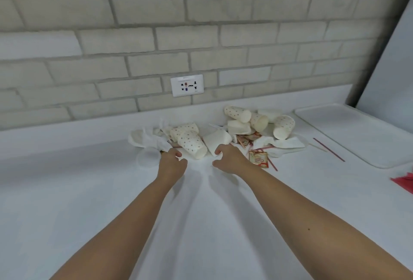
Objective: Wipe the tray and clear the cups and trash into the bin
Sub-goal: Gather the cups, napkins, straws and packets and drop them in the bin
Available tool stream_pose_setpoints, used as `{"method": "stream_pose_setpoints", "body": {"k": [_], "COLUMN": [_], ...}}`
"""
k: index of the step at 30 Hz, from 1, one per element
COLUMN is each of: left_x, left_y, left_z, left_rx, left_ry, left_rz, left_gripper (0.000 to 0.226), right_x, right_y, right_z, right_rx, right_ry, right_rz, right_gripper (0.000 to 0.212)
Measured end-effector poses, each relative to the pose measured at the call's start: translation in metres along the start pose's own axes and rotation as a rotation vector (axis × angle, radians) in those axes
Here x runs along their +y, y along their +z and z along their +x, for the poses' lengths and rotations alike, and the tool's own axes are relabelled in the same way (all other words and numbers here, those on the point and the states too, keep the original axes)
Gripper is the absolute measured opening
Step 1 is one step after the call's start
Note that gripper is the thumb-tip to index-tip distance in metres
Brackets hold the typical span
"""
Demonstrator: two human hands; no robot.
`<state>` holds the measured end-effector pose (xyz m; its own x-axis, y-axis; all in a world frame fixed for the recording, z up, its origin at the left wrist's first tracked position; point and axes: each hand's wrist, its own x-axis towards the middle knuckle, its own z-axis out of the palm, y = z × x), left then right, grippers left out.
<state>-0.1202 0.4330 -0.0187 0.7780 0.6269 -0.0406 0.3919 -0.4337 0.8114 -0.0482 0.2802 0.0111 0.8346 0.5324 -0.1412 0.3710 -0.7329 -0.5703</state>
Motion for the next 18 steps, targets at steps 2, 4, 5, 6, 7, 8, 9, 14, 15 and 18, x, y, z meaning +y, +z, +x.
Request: {"method": "stream_pose_setpoints", "body": {"k": [2,4,5,6,7,8,9,14,15,18], "left_x": [-0.005,-0.009,-0.01,-0.01,-0.01,-0.011,-0.012,-0.014,-0.013,-0.007], "left_y": [-0.006,-0.011,-0.012,-0.013,-0.013,-0.013,-0.012,-0.009,-0.009,-0.008], "left_z": [0.015,0.029,0.035,0.04,0.046,0.05,0.055,0.085,0.092,0.109], "left_rx": [0.007,0.016,0.018,0.021,0.023,0.023,0.023,0.056,0.065,0.089], "left_ry": [0.003,0.008,0.007,0.007,0.008,0.008,0.008,0.032,0.038,0.055], "left_rz": [-0.01,-0.028,-0.039,-0.048,-0.05,-0.049,-0.045,0.003,0.006,0.0], "left_gripper": [0.028,0.02,0.016,0.013,0.011,0.01,0.009,0.016,0.02,0.025], "right_x": [-0.009,-0.016,-0.019,-0.022,-0.024,-0.026,-0.028,-0.038,-0.039,-0.039], "right_y": [0.01,0.019,0.023,0.026,0.029,0.032,0.035,0.048,0.05,0.056], "right_z": [0.017,0.032,0.038,0.044,0.05,0.055,0.06,0.083,0.087,0.097], "right_rx": [0.027,0.043,0.044,0.046,0.051,0.061,0.071,0.105,0.103,0.104], "right_ry": [-0.006,0.001,0.007,0.013,0.018,0.022,0.026,0.015,0.014,0.015], "right_rz": [-0.041,-0.076,-0.086,-0.094,-0.102,-0.11,-0.12,-0.182,-0.185,-0.185], "right_gripper": [0.045,0.052,0.056,0.061,0.065,0.07,0.074,0.095,0.097,0.099]}}
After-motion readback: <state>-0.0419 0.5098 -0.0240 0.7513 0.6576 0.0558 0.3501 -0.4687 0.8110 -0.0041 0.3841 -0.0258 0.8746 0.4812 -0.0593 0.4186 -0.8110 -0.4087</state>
